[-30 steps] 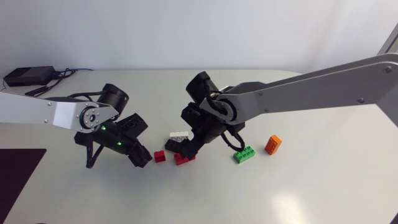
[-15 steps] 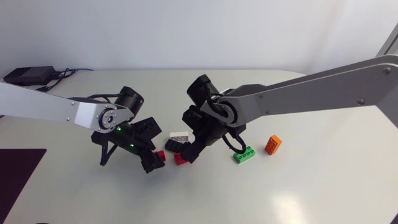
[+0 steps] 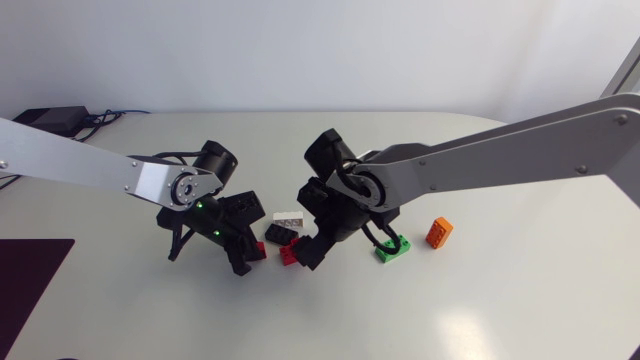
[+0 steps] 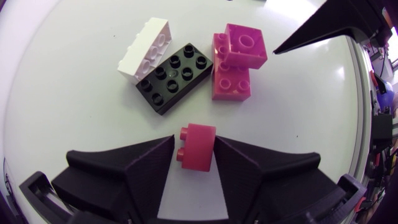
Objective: Sort duplo bricks by size, large to the right and small to the left
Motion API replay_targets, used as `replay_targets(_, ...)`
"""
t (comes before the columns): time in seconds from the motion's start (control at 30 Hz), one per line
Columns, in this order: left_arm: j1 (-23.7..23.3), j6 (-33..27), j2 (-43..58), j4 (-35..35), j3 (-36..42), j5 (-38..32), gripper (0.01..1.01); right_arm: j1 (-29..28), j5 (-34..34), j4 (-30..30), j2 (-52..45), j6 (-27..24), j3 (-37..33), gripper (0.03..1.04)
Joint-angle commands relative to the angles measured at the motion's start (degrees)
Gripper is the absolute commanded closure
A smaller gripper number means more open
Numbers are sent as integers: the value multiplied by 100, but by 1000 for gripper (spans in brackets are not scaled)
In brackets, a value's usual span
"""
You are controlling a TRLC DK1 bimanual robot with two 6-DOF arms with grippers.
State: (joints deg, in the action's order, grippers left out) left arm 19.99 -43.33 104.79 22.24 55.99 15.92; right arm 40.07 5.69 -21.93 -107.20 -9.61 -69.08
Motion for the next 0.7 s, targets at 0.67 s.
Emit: replay_targets(0.67, -1234, 343, -811, -229, -782, 7, 775, 53, -147, 22, 322, 205, 114, 82)
